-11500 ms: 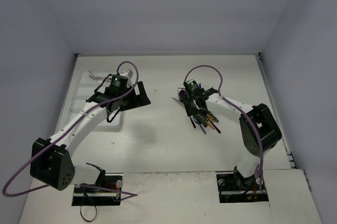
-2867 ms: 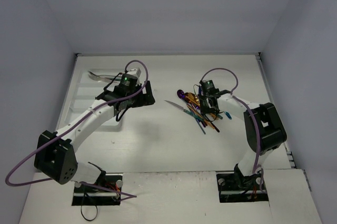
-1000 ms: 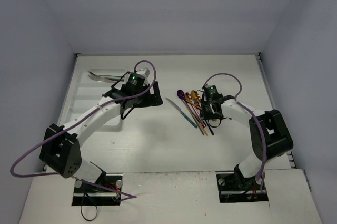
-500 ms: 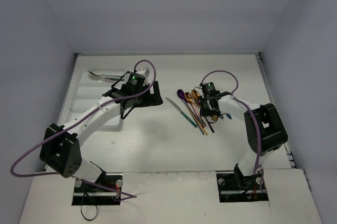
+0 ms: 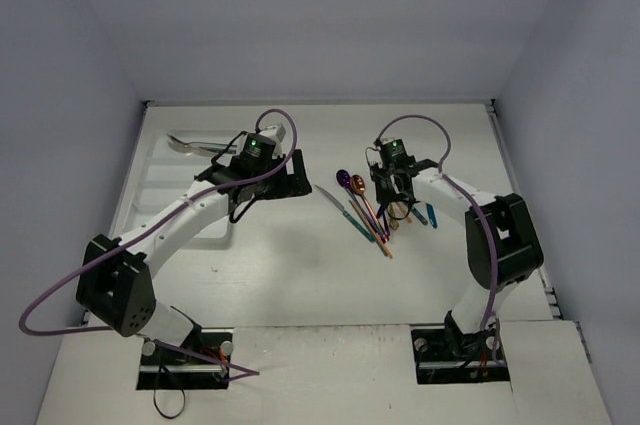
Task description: Sort the eating utensils into containers
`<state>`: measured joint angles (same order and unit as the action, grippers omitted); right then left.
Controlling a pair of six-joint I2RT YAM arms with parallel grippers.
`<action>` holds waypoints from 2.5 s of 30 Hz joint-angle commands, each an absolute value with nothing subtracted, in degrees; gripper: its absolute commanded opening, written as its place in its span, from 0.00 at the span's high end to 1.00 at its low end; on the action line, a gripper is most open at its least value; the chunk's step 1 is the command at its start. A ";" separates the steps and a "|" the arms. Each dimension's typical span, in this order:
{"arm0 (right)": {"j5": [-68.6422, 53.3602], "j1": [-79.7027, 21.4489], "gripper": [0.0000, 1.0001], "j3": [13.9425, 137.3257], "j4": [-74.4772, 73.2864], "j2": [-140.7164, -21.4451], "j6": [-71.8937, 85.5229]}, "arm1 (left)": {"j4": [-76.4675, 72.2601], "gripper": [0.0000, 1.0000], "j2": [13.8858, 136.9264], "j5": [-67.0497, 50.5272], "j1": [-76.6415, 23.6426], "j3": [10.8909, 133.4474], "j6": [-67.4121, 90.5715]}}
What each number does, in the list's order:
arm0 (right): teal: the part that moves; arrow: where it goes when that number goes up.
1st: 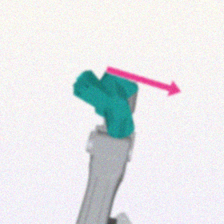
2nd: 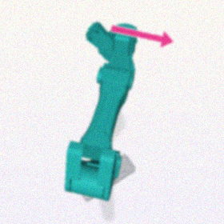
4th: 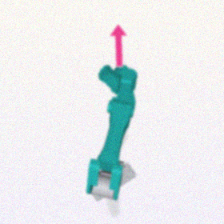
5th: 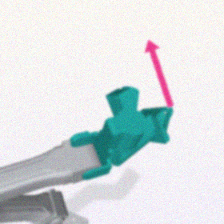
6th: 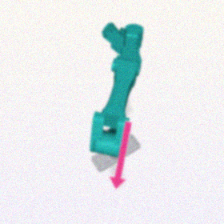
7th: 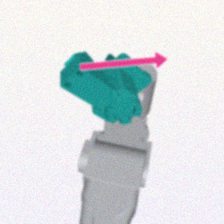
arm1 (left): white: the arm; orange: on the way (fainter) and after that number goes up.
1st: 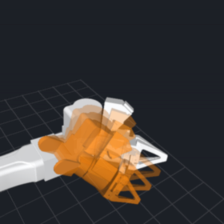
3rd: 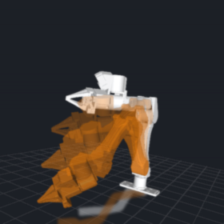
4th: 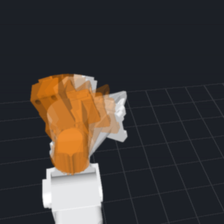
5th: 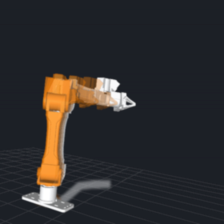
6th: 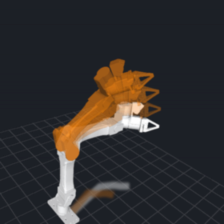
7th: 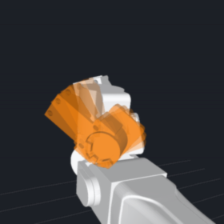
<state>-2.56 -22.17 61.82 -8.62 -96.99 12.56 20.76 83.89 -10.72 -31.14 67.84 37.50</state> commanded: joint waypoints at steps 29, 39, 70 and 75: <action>-22.76 -28.21 1.00 73.91 -10.53 -86.05 15.12 | -6.67 0.30 93.42 -22.09 -34.80 74.81 52.11; -23.46 -29.35 1.00 73.83 -10.46 -85.79 15.64 | -7.73 0.41 94.14 -15.09 -34.46 76.10 51.46; -25.19 -29.62 0.90 72.88 -10.46 -85.25 16.06 | -9.96 1.00 95.37 -20.21 -30.70 79.00 35.67; -21.65 -28.76 0.43 72.59 -10.59 -84.92 16.58 | -10.02 1.00 94.70 -16.79 -27.89 78.08 34.81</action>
